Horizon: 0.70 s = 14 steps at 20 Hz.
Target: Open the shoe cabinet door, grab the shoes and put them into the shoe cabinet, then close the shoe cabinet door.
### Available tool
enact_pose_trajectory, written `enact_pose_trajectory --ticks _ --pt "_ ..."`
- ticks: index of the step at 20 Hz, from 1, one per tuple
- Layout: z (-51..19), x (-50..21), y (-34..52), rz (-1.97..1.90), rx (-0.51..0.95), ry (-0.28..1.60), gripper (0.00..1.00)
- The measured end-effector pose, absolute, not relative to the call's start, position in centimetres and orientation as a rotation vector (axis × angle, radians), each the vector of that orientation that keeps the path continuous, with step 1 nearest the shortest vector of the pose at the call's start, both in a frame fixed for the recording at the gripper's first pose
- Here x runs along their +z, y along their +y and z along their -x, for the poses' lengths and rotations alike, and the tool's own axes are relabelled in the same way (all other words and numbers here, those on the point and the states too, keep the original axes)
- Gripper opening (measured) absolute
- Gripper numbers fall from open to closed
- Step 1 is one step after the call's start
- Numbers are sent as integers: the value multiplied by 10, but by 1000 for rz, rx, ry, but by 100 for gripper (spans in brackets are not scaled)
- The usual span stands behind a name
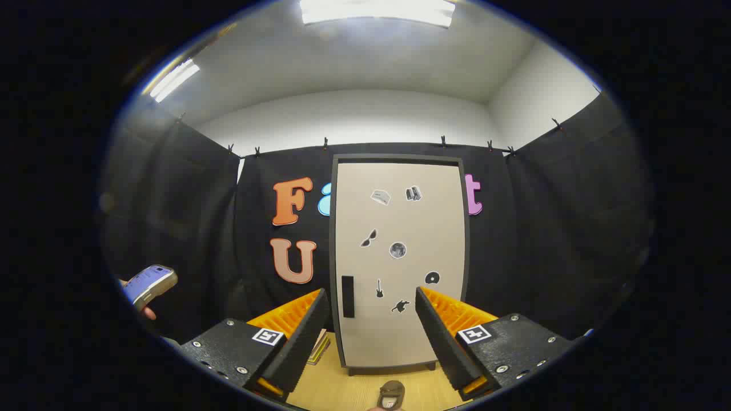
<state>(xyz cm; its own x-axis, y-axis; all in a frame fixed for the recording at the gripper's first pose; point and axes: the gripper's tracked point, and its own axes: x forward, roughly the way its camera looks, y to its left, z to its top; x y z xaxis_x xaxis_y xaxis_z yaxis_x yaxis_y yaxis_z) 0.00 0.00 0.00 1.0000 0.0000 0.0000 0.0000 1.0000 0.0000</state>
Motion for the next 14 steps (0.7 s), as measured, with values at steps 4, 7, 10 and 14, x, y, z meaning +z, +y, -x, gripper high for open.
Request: enact_pose_trajectory --ticks 4,7,10,14 --pt "-3 0 0 -2 7 2 95" --pt "-5 -2 0 2 14 5 95" --pt "-7 -1 0 9 18 -1 95" --pt "-10 -3 0 11 26 -4 95"
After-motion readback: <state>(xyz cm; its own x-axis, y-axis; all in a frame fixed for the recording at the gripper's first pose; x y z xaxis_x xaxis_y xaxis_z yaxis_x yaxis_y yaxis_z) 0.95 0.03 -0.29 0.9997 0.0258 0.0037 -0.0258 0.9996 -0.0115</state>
